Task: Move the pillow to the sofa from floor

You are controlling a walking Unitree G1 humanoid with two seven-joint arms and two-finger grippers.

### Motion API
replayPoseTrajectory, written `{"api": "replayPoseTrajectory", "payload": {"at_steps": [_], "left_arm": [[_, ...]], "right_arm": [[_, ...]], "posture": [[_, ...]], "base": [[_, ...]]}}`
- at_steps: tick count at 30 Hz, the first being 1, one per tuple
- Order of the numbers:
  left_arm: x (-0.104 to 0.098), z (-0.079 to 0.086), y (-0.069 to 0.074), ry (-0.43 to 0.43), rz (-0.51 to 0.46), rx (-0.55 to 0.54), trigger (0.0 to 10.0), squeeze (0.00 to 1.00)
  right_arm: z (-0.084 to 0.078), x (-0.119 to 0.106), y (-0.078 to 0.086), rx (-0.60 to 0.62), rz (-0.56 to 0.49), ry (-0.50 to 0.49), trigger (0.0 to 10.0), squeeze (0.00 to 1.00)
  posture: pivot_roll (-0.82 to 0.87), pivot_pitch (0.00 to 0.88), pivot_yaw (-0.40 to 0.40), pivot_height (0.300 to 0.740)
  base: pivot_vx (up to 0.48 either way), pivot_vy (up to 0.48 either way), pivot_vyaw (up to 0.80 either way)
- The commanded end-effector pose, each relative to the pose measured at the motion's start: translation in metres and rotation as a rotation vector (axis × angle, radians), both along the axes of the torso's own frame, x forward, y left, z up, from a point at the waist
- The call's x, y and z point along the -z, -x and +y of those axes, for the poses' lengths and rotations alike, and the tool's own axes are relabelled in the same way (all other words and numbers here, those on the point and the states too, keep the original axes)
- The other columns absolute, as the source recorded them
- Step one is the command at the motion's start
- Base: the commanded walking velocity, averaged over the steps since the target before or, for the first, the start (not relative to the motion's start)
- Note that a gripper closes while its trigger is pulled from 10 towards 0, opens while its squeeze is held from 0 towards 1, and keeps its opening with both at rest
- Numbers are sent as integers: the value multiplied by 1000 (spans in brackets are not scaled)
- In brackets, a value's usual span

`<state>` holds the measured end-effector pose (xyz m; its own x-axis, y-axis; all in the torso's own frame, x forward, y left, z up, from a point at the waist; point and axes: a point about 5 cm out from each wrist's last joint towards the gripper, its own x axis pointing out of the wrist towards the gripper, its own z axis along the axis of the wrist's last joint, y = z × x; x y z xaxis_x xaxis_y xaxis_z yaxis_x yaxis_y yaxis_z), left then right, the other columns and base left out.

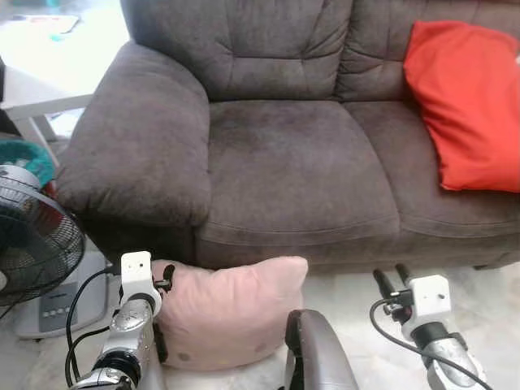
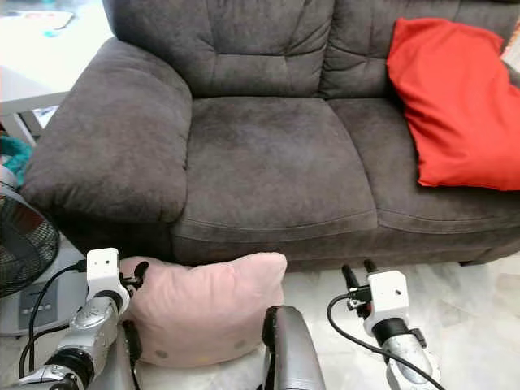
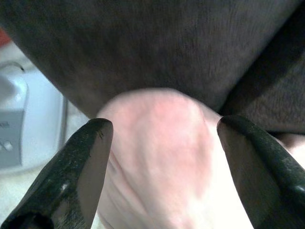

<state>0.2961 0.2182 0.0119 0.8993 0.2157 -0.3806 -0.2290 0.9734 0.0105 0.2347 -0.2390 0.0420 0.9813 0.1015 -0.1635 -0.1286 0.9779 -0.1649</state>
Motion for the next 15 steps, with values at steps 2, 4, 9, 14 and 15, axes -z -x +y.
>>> {"api": "replayPoseTrajectory", "payload": {"at_steps": [2, 4, 9, 14, 15], "left_arm": [[2, -2, 0, 37, 11, -47, 10000, 0], [3, 1, 0, 39, 21, -83, 10000, 0], [2, 5, 0, 31, 28, -128, 10000, 0], [2, 14, 2, 36, 41, -193, 10000, 0], [2, 15, 1, 51, 40, -198, 10000, 0]], "right_arm": [[-9, -3, 2, 10, 6, 9, 10000, 0], [-13, -4, 4, 7, 14, 17, 10000, 0], [-18, -6, 6, 5, 26, 29, 10000, 0], [-20, -10, 6, -11, 30, 40, 10000, 0], [-20, -11, 6, -14, 31, 42, 10000, 0]], "posture": [[-119, 63, -188, 485], [-128, 67, -200, 485], [-134, 71, -217, 485], [-143, 85, -241, 485], [-147, 87, -244, 485]], "base": [[0, 0, 0], [0, 0, 0], [0, 0, 0], [0, 0, 0], [0, 0, 0]]}}
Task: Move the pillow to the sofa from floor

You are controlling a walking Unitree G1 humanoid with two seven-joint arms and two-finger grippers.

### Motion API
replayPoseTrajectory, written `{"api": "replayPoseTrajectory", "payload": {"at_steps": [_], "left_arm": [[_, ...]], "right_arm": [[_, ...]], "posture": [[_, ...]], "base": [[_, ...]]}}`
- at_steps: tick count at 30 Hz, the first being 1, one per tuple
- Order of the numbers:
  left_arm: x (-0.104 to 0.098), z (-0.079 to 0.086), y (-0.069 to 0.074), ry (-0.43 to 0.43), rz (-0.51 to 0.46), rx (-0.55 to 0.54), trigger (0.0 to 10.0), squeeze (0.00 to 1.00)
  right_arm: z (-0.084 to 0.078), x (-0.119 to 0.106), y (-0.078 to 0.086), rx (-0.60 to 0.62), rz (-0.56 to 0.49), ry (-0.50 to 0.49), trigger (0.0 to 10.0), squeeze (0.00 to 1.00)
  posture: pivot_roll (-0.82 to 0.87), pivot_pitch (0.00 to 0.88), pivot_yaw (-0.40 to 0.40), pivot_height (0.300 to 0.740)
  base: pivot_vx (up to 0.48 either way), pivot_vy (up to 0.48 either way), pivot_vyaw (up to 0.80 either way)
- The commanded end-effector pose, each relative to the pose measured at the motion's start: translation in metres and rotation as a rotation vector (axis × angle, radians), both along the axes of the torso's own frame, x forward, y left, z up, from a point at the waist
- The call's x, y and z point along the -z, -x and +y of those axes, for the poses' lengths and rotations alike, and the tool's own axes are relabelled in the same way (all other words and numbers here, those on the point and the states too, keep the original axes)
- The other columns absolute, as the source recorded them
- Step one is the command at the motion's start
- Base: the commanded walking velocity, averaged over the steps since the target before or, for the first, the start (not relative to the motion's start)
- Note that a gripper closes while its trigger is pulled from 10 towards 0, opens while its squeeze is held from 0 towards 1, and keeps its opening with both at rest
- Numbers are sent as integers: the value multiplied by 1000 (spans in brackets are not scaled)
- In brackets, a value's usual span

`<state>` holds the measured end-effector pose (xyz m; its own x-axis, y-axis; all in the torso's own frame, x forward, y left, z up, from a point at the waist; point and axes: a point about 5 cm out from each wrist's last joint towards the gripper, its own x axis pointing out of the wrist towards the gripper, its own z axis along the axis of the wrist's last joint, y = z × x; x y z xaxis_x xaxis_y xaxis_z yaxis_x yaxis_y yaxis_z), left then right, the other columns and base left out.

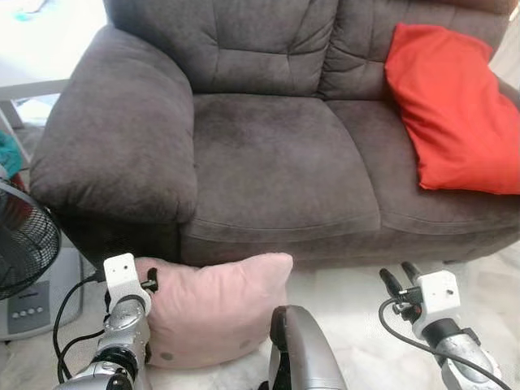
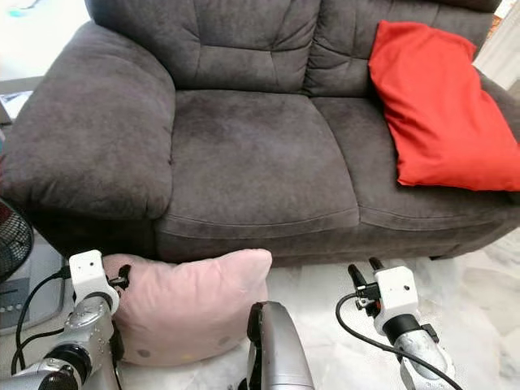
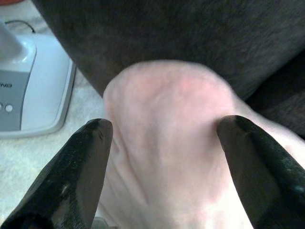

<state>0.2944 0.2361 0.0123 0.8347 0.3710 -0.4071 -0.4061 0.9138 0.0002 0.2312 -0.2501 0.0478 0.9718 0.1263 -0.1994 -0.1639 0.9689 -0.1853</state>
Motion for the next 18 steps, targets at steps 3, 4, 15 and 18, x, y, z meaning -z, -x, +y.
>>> {"api": "replayPoseTrajectory", "payload": {"at_steps": [3, 4, 15, 18], "left_arm": [[0, -1, -2, 49, 8, -10, 10000, 0], [0, 0, -2, 40, 12, -11, 10000, 0], [1, 16, 4, 42, 37, -91, 10000, 0], [3, 16, 5, 49, 42, -91, 9294, 0]], "right_arm": [[-9, -9, 2, 10, -4, 20, 10000, 0], [-10, -10, 3, 10, -5, 24, 10000, 0], [-19, -17, 13, 5, 12, 48, 10000, 0], [-20, -17, 16, 1, 19, 49, 10000, 0]], "posture": [[-160, 91, -252, 485], [-164, 96, -257, 485], [-183, 126, -281, 485], [-183, 131, -288, 485]], "base": [[0, 0, 0], [0, 0, 0], [0, 0, 0], [0, 0, 0]]}}
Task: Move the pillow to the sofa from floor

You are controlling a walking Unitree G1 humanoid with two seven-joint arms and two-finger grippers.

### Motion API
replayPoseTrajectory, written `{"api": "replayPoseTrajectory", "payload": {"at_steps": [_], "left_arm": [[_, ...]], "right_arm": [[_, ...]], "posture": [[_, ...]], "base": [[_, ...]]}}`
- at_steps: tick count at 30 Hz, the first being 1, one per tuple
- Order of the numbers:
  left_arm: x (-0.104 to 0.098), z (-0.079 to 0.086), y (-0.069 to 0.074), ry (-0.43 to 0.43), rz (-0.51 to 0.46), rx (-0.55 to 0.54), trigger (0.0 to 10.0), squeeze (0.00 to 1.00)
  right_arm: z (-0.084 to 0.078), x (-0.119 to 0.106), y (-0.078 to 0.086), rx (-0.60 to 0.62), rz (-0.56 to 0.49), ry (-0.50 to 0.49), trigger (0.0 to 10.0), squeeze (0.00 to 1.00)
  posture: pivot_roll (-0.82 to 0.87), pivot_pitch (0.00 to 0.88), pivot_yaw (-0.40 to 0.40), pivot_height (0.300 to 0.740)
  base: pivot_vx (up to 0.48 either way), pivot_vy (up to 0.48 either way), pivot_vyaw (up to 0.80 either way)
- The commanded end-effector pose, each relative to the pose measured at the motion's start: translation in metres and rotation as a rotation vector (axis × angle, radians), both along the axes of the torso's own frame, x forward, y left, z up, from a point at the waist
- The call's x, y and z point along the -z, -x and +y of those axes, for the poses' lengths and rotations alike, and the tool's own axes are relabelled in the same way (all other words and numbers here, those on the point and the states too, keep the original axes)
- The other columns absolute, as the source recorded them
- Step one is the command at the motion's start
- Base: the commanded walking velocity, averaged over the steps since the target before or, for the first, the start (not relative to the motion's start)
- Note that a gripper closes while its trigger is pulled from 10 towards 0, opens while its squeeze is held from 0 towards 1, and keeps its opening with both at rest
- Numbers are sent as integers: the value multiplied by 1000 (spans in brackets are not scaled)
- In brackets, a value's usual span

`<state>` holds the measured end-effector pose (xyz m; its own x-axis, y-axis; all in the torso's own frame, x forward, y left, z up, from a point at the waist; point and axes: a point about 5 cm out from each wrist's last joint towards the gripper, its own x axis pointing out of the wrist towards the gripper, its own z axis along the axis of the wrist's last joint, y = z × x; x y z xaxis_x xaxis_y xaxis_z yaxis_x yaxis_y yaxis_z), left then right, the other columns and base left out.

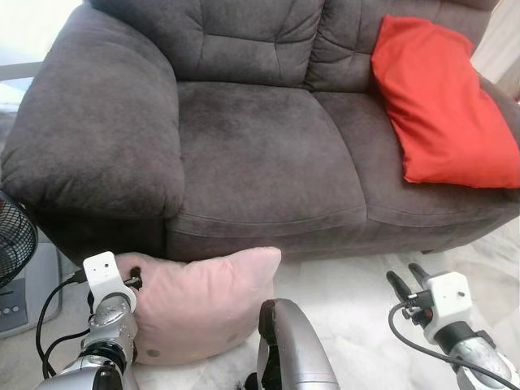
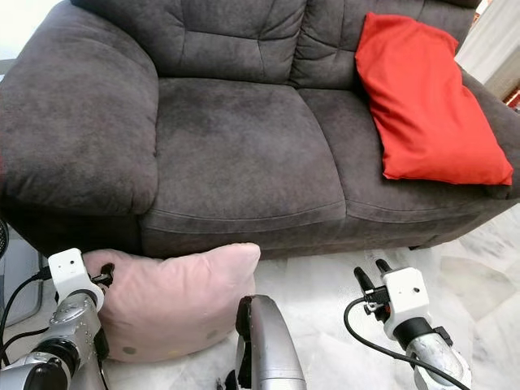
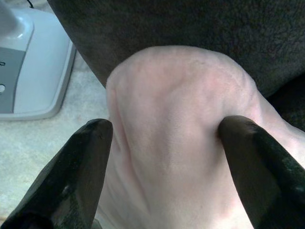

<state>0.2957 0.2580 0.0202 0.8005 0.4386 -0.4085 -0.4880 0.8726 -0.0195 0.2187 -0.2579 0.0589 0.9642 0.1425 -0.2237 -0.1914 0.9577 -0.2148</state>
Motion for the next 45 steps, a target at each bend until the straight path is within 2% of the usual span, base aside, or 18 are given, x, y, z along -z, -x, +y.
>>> {"api": "replayPoseTrajectory", "payload": {"at_steps": [1, 2, 3, 4, 5, 20, 35, 45], "left_arm": [[11, -5, 7, 32, 48, 2, 9294, 0], [11, -5, 7, 32, 48, 3, 6784, 0], [11, -5, 8, 28, 51, 8, 510, 0], [12, -5, 8, 26, 53, 11, 510, 0], [12, -5, 8, 24, 53, 13, 0, 0], [12, -2, 11, -20, 46, 30, 0, 0], [10, -3, 9, -39, 30, 49, 0, 0], [9, -4, 8, -39, 22, 65, 0, 0]], "right_arm": [[-12, -6, 3, 24, -1, 16, 10000, 0], [-13, -6, 4, 23, 0, 16, 10000, 0], [-13, -5, 4, 22, 4, 17, 10000, 0], [-13, -5, 4, 21, 6, 18, 10000, 0], [-14, -5, 4, 21, 7, 18, 10000, 0], [-10, 0, 4, 15, 31, 5, 10000, 0], [6, -8, 0, 4, 12, -12, 10000, 0], [5, -7, 2, 12, 21, -15, 10000, 0]], "posture": [[-183, 131, -288, 485], [-183, 133, -290, 485], [-182, 135, -292, 485], [-182, 135, -292, 485], [-181, 137, -294, 485], [-175, 151, -297, 485], [-162, 135, -286, 485], [-162, 128, -280, 485]], "base": [[0, 0, 0], [0, 0, 0], [0, 0, 0], [0, 0, 0], [0, 0, 0], [0, 0, 0], [0, 0, 0], [0, 0, 0]]}}
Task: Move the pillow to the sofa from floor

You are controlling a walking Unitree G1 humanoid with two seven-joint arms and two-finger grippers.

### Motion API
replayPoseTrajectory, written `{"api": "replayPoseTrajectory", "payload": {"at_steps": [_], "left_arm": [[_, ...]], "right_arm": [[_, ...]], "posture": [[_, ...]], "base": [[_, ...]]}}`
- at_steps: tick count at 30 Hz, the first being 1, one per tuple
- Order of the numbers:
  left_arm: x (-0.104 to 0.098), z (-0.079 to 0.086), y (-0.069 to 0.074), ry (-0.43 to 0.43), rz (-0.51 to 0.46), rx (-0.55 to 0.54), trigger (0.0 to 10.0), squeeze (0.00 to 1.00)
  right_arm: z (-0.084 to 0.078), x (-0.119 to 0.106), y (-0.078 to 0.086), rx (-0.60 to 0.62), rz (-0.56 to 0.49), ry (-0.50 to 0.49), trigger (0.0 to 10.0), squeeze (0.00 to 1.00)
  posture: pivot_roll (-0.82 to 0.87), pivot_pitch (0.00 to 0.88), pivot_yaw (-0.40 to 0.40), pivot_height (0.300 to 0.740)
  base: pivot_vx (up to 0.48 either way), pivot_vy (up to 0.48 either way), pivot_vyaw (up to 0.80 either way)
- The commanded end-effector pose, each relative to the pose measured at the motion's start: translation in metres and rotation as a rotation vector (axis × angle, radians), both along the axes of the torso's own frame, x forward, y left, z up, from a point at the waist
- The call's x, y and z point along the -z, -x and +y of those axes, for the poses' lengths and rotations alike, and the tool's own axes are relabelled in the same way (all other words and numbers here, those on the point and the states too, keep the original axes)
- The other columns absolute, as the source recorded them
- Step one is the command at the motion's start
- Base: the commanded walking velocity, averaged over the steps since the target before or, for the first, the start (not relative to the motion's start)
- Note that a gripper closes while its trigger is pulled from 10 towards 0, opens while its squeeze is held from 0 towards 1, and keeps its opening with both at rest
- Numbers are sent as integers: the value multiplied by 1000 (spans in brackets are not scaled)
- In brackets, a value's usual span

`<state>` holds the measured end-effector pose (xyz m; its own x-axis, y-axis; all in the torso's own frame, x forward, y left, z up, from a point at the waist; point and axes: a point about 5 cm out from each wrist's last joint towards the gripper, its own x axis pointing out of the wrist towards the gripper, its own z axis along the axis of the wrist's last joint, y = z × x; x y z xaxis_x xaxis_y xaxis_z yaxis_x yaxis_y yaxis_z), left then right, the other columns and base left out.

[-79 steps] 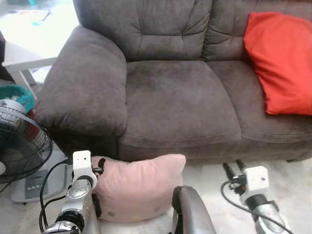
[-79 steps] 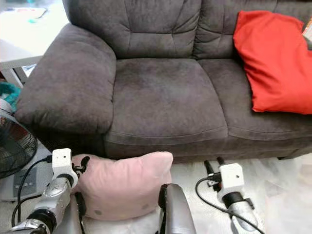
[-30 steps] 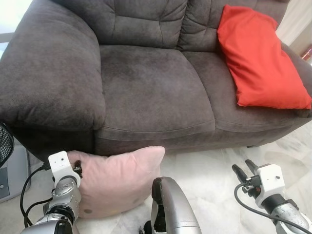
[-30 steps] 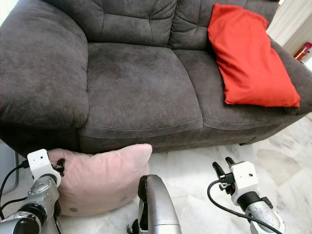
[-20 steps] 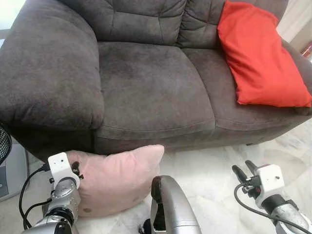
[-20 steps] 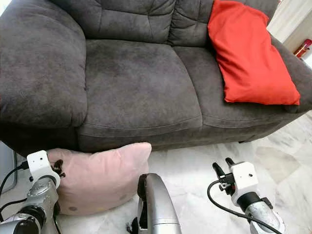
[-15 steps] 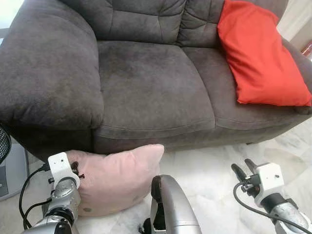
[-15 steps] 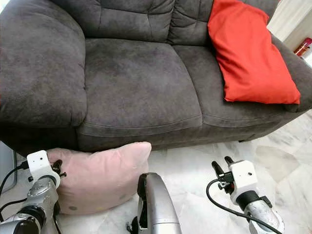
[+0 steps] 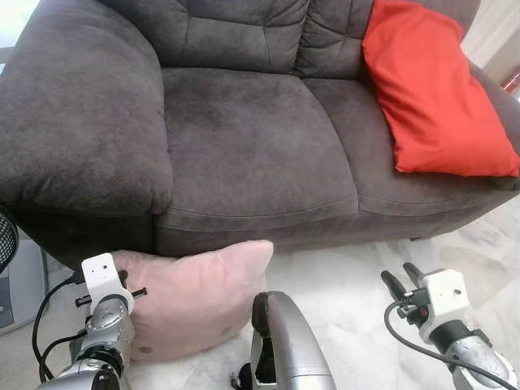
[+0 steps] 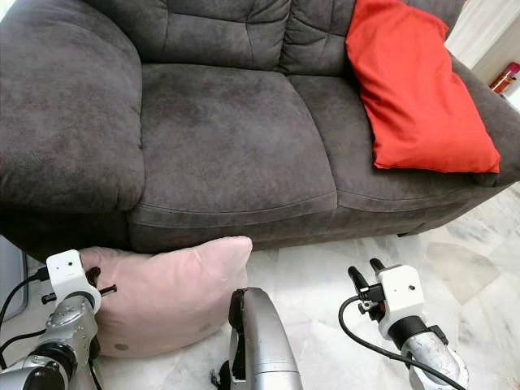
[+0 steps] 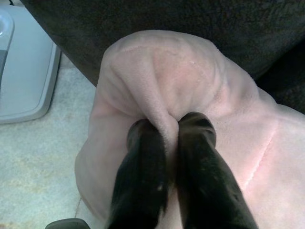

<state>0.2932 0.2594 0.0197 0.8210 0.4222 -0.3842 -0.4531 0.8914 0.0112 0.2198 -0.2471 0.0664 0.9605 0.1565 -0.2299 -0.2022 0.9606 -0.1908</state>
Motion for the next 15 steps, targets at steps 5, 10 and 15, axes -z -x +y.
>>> {"api": "replayPoseTrajectory", "payload": {"at_steps": [5, 10, 15], "left_arm": [[8, -7, 5, 1, 25, 37, 0, 0], [8, -7, 5, -4, 30, 43, 0, 0], [8, -6, 6, -11, 33, 44, 0, 0]], "right_arm": [[-10, 4, 2, 26, 16, 5, 10000, 0], [-13, 13, -2, 34, 36, -1, 10000, 0], [-15, 23, -1, 37, 54, -9, 10000, 0]], "posture": [[-160, 127, -279, 485], [-156, 128, -277, 485], [-151, 132, -273, 485]], "base": [[0, 0, 0], [0, 0, 0], [0, 0, 0]]}}
